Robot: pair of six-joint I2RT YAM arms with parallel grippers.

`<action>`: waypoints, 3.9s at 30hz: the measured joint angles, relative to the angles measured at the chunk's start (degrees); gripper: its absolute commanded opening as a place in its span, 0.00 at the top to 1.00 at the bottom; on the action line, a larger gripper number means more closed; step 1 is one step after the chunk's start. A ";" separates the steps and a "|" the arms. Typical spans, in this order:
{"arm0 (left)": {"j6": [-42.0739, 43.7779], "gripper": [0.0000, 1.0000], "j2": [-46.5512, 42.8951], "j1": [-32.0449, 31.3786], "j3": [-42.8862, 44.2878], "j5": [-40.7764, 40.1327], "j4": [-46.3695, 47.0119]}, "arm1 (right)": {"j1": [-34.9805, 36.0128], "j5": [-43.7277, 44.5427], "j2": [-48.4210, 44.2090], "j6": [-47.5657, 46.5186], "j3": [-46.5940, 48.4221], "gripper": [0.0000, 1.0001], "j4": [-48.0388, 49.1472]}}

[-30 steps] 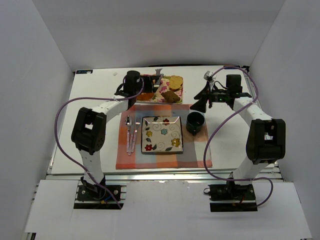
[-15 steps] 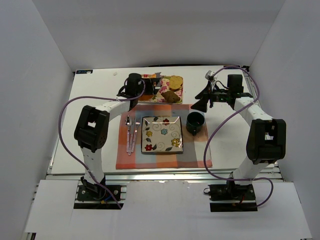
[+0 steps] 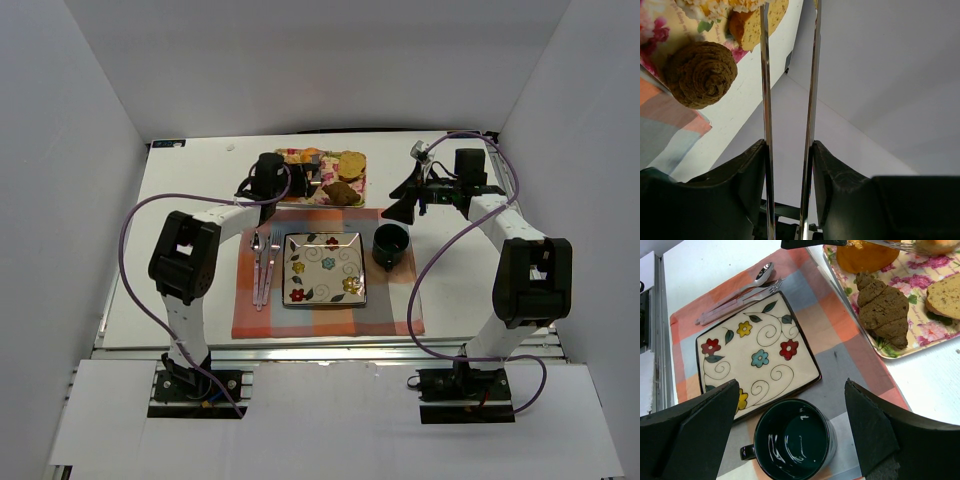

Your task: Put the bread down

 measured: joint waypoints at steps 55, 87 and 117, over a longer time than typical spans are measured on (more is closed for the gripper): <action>2.12 0.50 3.65 -0.52 2.25 -0.72 2.03 | -1.14 -0.33 0.00 0.44 -1.11 0.11 1.40; 0.50 0.50 3.65 -0.57 0.22 -0.81 3.13 | -1.18 -0.46 0.00 1.40 -1.14 0.11 2.21; 0.87 0.83 3.87 -0.57 0.15 -0.15 5.55 | -1.51 -0.50 0.00 1.51 -1.16 0.11 2.49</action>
